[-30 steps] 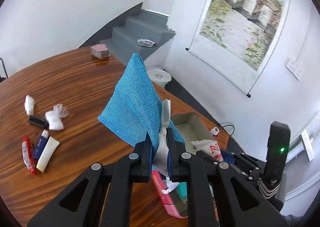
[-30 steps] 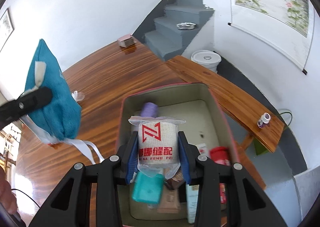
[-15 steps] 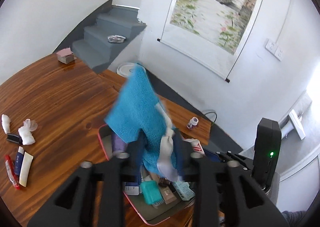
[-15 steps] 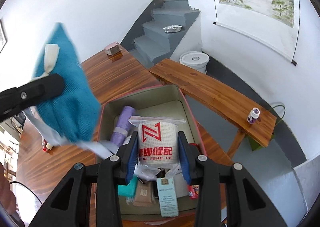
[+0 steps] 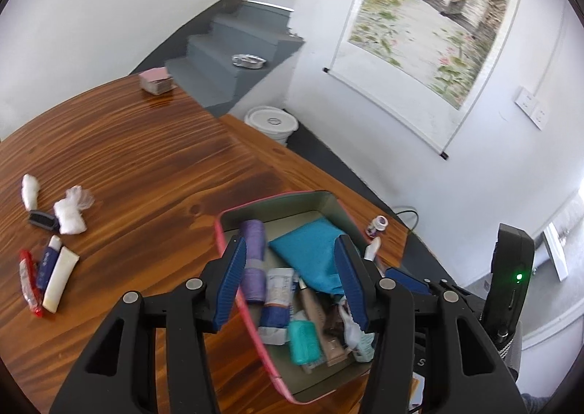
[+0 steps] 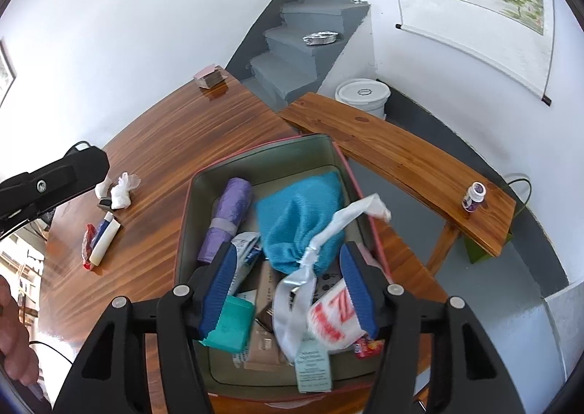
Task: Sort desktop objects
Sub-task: 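Return both tools from the box toward the red packet and tubes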
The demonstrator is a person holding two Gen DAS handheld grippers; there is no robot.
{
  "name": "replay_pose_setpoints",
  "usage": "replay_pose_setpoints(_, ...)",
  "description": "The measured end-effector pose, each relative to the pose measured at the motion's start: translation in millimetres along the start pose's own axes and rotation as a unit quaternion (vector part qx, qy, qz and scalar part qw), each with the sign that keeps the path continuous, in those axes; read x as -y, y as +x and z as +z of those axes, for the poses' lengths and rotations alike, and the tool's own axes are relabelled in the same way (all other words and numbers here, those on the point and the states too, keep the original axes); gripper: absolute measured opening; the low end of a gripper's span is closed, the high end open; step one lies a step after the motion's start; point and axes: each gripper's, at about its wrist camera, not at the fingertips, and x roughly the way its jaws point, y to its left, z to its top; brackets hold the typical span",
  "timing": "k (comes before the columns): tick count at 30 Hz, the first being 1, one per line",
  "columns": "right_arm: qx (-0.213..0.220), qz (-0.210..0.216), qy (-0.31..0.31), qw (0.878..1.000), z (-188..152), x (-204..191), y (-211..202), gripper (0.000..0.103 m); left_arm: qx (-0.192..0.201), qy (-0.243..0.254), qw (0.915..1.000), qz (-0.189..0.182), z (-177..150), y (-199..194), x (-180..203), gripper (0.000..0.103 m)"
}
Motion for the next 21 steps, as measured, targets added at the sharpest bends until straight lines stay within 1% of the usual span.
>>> replay_pose_setpoints(11,-0.003,0.025,-0.03,0.999,-2,-33,5,0.065,-0.004,-0.058,0.9969,0.053,-18,-14,-46,0.054)
replay_pose_setpoints(16,-0.011,0.041,-0.048,0.998,-4,-56,12,0.066,-0.004,-0.091,0.9927,0.08,-31,-24,-77,0.054)
replay_pose_setpoints(21,-0.02,0.055,-0.066,0.996,-6,-80,20,0.068,-0.008,-0.125,0.9863,0.107,-45,-34,-111,0.054)
